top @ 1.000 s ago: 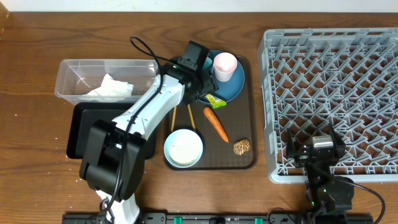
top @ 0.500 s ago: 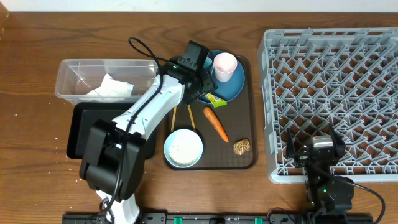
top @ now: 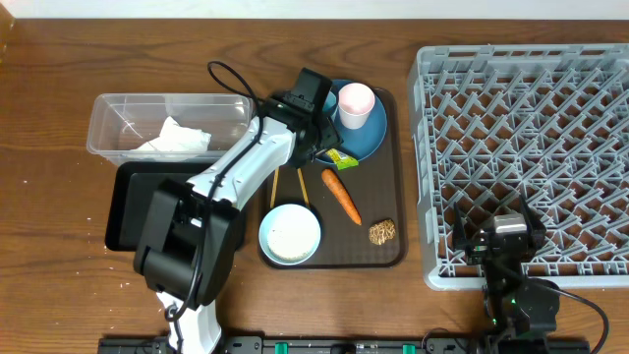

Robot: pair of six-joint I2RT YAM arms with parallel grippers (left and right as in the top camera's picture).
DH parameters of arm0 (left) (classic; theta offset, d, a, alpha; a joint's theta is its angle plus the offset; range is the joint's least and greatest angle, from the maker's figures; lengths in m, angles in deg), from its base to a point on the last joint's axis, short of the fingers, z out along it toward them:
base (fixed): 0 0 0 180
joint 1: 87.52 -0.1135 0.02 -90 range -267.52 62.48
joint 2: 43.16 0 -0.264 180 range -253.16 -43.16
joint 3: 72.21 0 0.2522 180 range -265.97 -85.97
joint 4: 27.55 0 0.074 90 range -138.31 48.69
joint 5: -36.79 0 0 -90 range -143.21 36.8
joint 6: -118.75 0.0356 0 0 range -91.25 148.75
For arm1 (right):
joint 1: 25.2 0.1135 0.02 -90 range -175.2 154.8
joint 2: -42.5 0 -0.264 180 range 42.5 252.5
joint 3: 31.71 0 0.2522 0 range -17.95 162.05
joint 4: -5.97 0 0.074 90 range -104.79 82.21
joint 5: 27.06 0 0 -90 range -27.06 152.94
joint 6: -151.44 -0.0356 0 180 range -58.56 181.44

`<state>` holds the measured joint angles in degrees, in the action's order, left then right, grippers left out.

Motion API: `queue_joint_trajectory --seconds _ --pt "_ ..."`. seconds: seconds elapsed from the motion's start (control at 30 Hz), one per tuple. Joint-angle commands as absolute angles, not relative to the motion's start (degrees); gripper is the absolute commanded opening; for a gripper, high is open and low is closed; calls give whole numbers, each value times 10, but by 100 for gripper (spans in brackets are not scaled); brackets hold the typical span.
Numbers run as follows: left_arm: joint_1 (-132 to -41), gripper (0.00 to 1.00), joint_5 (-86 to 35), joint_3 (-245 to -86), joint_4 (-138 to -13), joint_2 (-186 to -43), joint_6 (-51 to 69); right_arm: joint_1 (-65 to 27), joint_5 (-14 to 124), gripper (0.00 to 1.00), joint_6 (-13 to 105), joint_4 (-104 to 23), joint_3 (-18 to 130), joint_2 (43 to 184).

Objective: Sort waste into correct bins and load items into the dishwasher rack
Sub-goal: 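Grasp the green snack wrapper with the left gripper and lift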

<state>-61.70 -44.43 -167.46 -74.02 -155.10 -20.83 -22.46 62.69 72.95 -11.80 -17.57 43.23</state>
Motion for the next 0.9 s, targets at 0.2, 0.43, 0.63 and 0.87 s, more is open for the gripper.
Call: queue_joint_trajectory --seconds 0.2,0.43,0.63,0.87 --pt "-617 66 -454 -1672 -730 -1576 -215 -229 625 99 733 -120 -176 431" --pt "-617 61 -451 -1672 -719 -1585 -215 -229 625 99 733 -120 -176 431" --pt "-617 58 -433 -1672 -728 -1584 -215 -229 625 99 733 -120 -176 431" --pt "-619 58 -433 -1672 -744 -1554 -215 -229 625 99 733 -120 -176 431"
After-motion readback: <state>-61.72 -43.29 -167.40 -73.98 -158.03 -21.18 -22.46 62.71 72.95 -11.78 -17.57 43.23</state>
